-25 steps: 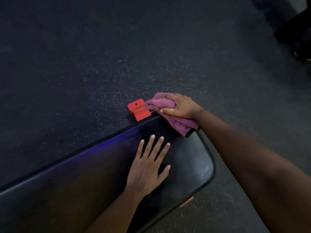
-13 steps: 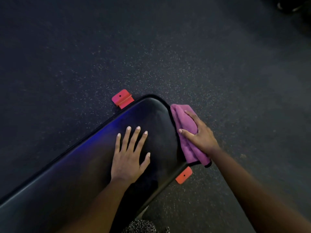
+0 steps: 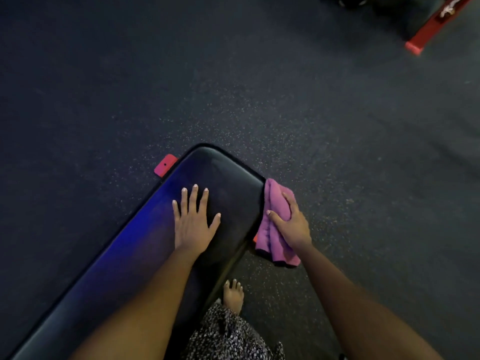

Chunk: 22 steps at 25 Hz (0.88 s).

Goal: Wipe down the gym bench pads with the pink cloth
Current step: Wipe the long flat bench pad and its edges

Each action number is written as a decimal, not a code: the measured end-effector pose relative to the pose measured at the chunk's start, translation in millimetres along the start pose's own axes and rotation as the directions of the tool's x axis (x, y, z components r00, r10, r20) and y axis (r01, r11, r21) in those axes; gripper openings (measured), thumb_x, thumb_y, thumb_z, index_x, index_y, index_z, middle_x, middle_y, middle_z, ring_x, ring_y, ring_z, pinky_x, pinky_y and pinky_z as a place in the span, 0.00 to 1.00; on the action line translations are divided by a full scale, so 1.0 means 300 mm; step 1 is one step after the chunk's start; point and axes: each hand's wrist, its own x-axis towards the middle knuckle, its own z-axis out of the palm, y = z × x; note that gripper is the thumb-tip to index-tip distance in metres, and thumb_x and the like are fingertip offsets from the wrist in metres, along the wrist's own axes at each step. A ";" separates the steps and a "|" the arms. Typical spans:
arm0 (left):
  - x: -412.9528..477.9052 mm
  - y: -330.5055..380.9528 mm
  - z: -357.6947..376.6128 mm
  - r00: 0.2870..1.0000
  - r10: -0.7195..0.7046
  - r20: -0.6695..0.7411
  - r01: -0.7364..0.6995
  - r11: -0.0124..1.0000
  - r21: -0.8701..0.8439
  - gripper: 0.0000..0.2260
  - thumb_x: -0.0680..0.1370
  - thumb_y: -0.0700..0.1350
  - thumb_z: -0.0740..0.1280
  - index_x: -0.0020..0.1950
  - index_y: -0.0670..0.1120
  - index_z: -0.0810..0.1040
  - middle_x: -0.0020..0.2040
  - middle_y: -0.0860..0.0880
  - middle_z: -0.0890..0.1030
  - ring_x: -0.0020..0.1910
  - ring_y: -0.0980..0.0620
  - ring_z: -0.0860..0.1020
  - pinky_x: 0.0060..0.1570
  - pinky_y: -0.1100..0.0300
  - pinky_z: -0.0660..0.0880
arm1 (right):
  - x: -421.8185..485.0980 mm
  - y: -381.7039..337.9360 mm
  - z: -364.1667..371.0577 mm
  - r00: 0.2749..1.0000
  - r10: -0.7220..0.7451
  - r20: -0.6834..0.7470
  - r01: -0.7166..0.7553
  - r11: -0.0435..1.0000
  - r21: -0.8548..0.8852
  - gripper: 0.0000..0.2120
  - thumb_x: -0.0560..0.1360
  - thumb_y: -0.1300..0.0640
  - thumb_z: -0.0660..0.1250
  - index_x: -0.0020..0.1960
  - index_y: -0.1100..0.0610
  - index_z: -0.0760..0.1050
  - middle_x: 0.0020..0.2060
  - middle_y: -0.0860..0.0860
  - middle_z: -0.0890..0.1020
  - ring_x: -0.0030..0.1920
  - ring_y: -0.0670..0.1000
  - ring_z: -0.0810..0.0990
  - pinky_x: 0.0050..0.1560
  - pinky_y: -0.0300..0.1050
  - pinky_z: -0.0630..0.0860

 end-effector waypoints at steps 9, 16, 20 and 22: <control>-0.419 0.213 -0.254 0.842 0.379 0.385 -0.171 0.863 -0.475 0.20 0.78 0.46 0.63 0.69 0.45 0.68 0.71 0.45 0.66 0.69 0.50 0.66 0.67 0.65 0.57 | -0.686 0.044 -0.268 0.976 -0.046 0.212 0.071 0.991 -0.115 0.32 0.67 0.31 0.59 0.69 0.34 0.59 0.67 0.48 0.71 0.64 0.52 0.71 0.64 0.44 0.67; -0.428 0.545 -0.306 0.659 0.529 0.535 -0.317 0.840 -0.441 0.17 0.79 0.43 0.62 0.67 0.42 0.70 0.67 0.44 0.73 0.65 0.49 0.71 0.63 0.65 0.63 | -1.017 0.304 -0.508 0.987 0.131 -0.089 -0.123 0.988 0.089 0.37 0.62 0.25 0.59 0.69 0.35 0.62 0.66 0.47 0.73 0.65 0.47 0.71 0.66 0.40 0.65; -0.350 1.008 -0.313 0.587 0.638 0.498 -0.487 0.770 -0.412 0.16 0.79 0.44 0.63 0.66 0.43 0.72 0.65 0.45 0.74 0.64 0.49 0.73 0.64 0.60 0.66 | -1.036 0.544 -0.671 0.890 0.343 -0.299 -0.220 0.900 0.377 0.31 0.62 0.26 0.63 0.63 0.27 0.62 0.66 0.44 0.73 0.65 0.46 0.72 0.68 0.48 0.67; -0.313 1.268 -0.305 0.563 0.686 0.461 -0.567 0.727 -0.388 0.17 0.79 0.45 0.63 0.67 0.44 0.72 0.65 0.45 0.74 0.64 0.49 0.72 0.65 0.59 0.65 | -1.013 0.683 -0.766 0.854 0.406 -0.325 -0.241 0.863 0.443 0.32 0.61 0.24 0.62 0.64 0.26 0.62 0.66 0.44 0.74 0.65 0.46 0.72 0.68 0.49 0.67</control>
